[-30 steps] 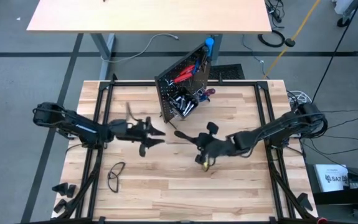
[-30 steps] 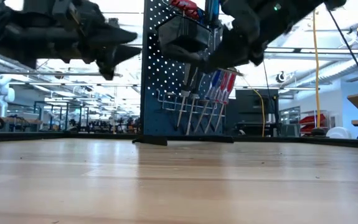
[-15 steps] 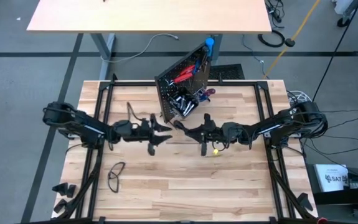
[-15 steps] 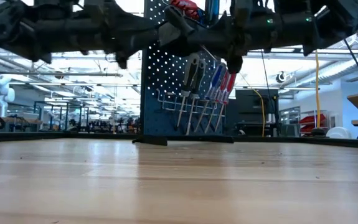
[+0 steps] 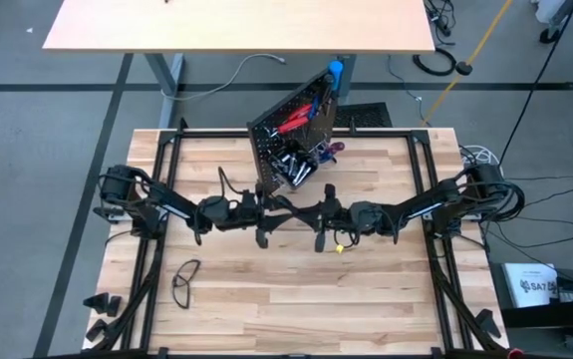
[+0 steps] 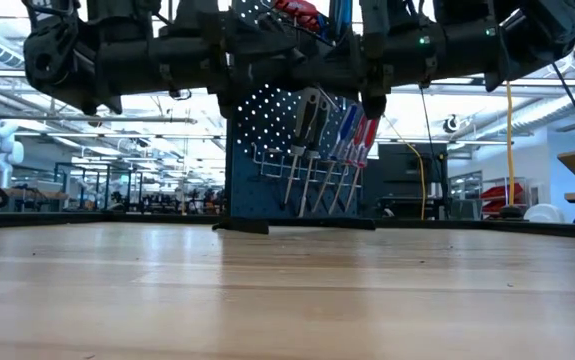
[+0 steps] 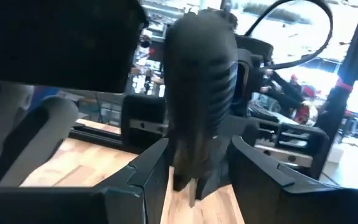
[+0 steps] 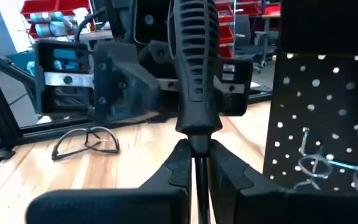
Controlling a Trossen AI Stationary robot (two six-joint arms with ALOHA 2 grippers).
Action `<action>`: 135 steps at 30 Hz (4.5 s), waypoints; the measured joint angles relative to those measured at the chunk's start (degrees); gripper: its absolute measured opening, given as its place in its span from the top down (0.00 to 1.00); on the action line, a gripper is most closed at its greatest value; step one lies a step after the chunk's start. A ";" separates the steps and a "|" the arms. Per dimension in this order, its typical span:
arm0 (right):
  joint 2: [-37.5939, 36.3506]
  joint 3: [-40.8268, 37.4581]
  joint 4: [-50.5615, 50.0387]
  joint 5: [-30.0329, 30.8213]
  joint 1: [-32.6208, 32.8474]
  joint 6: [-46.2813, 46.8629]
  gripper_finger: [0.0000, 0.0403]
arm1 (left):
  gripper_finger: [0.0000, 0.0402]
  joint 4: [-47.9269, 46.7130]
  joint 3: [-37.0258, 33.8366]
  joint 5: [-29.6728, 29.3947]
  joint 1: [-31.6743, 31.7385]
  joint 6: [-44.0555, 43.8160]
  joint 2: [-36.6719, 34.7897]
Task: Hang tools onto peg board
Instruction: Hang the black screwdriver on the pegboard
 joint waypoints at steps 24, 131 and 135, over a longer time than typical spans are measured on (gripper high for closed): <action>-0.11 0.02 0.20 -1.62 0.14 -1.63 0.96 | 0.64 0.03 2.37 -2.69 -0.28 2.04 0.03; -14.67 0.02 -31.41 6.16 -0.14 0.95 0.67 | 0.78 -43.66 8.58 -21.19 7.37 8.90 -10.62; -14.67 0.02 -31.43 6.16 -0.14 0.96 0.67 | 0.78 -43.74 8.62 -20.78 7.34 8.90 -10.64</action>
